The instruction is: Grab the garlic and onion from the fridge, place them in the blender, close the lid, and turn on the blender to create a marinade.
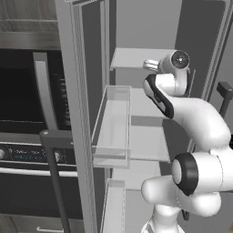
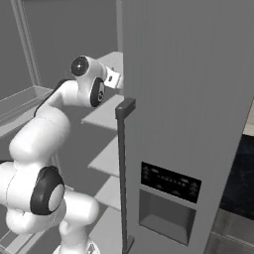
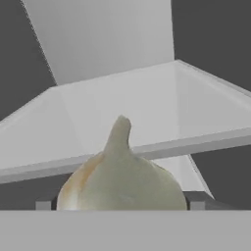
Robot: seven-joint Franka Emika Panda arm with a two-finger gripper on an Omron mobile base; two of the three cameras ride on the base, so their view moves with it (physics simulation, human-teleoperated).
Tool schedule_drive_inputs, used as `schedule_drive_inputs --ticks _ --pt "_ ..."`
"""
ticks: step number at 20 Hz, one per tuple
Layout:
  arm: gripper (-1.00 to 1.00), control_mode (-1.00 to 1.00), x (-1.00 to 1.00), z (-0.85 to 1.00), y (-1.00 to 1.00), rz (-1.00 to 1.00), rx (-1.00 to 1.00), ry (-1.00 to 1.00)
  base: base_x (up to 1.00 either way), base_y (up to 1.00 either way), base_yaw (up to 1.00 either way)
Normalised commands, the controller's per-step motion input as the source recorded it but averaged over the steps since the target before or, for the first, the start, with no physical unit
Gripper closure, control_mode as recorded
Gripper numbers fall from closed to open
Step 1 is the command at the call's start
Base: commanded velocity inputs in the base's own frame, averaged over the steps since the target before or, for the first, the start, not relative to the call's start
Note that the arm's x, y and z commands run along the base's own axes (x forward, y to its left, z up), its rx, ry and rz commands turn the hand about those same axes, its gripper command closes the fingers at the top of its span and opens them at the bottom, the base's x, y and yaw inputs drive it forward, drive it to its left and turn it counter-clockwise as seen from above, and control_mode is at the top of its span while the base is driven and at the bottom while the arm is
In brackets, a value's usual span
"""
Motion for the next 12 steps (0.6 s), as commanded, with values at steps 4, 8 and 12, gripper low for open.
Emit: schedule_drive_inputs --ticks 4,8,12 --pt "1.00 -1.00 -1.00 0.24 0.12 0.00 0.08 0.21 0.00 0.00 0.00" --pt "1.00 -1.00 -1.00 0.00 0.18 0.00 0.04 0.13 0.00 0.00 0.00" --pt "1.00 -1.00 -1.00 -0.12 0.20 0.00 0.01 0.07 0.00 0.00 0.00"
